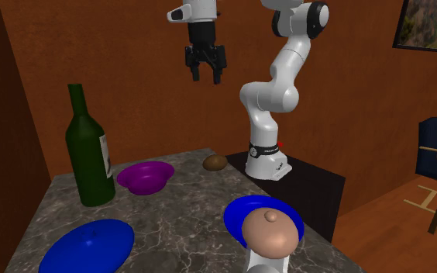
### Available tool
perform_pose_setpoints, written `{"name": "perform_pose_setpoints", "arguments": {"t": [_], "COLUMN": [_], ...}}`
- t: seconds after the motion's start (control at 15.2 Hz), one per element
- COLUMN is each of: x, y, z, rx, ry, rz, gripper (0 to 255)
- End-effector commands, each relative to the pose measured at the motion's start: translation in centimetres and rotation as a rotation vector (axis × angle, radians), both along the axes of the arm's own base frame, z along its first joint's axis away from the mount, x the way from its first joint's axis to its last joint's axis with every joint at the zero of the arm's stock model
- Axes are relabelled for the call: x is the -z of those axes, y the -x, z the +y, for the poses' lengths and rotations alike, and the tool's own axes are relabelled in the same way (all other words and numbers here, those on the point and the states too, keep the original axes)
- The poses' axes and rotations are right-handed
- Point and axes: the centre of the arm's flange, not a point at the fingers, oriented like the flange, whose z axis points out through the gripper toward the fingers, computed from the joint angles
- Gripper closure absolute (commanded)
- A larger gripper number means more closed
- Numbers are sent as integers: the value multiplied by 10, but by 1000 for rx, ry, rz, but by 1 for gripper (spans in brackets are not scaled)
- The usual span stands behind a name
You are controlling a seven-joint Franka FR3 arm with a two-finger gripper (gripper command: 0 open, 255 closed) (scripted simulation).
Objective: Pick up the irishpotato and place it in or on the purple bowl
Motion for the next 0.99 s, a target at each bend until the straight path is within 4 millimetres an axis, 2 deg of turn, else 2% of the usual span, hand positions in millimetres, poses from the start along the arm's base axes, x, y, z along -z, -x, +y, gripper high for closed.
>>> {"name": "perform_pose_setpoints", "arguments": {"t": [0.0, 0.46, 0.92], "x": [0, 95, 192], "y": [0, -2, -1], "z": [0, 22, 34], "rx": [0, 72, 143], "ry": [0, 105, 210], "rz": [0, 43, 87], "gripper": [0, 0, 0]}}
